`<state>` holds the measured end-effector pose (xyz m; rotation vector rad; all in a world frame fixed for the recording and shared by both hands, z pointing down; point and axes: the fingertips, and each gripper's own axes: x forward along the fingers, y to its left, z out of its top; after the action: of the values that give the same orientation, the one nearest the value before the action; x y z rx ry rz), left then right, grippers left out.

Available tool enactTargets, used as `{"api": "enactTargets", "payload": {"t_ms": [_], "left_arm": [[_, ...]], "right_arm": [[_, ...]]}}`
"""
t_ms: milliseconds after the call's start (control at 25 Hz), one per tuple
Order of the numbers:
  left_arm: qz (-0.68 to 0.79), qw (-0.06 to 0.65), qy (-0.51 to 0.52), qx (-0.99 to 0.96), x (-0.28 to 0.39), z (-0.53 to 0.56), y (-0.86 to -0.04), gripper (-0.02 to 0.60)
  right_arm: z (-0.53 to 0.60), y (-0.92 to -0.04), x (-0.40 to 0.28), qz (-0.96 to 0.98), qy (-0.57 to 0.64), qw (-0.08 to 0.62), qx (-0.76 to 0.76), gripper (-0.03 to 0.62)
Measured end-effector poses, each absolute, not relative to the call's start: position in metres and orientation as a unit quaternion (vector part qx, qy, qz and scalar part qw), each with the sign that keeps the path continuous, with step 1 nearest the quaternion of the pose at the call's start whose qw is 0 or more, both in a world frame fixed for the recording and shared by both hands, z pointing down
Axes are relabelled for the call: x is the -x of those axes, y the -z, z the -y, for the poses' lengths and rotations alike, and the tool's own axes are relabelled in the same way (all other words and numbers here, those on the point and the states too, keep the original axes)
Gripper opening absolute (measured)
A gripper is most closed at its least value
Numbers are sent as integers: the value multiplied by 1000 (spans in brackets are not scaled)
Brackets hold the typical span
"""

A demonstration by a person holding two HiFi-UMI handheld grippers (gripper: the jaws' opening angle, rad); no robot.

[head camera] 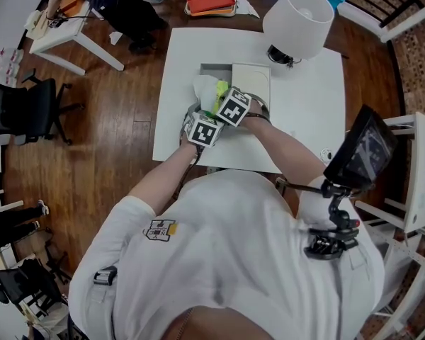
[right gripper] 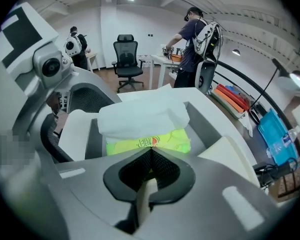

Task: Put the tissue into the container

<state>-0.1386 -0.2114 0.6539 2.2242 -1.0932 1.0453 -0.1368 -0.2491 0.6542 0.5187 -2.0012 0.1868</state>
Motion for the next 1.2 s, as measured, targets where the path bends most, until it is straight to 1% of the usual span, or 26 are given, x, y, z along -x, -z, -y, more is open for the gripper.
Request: {"api": "enactTargets", "payload": {"t_ms": [120,240,520,720,920,1080,1200], "left_arm": [[383,217,-362,-822,139,203,-645,466],[375,221,-339,-834,142,196,-643,488],[397,229,-281,-843,155,184,-629,488],[405,227,-269,-844,160,177,-628,488],[419,218,-248,-846,166,177,-616,488],[427,206,-218,-853,166,173,-600,484],[434,199,-196,-856,166,163,-589,392]], "right_arm": [[248,-656,137,828,-72,512,-216,0],[248,-655,137,827,-68,515,-217,0],[248,-657,137,823,-54,520,-221,0],[248,-655,137,827,-53,512,-225,0],[246,-639,131,844,-60,470,-250,0],[235,-603,120,867,-67,403,-287,0],[214,-573,107,885,-70,342,-309,0]]}}
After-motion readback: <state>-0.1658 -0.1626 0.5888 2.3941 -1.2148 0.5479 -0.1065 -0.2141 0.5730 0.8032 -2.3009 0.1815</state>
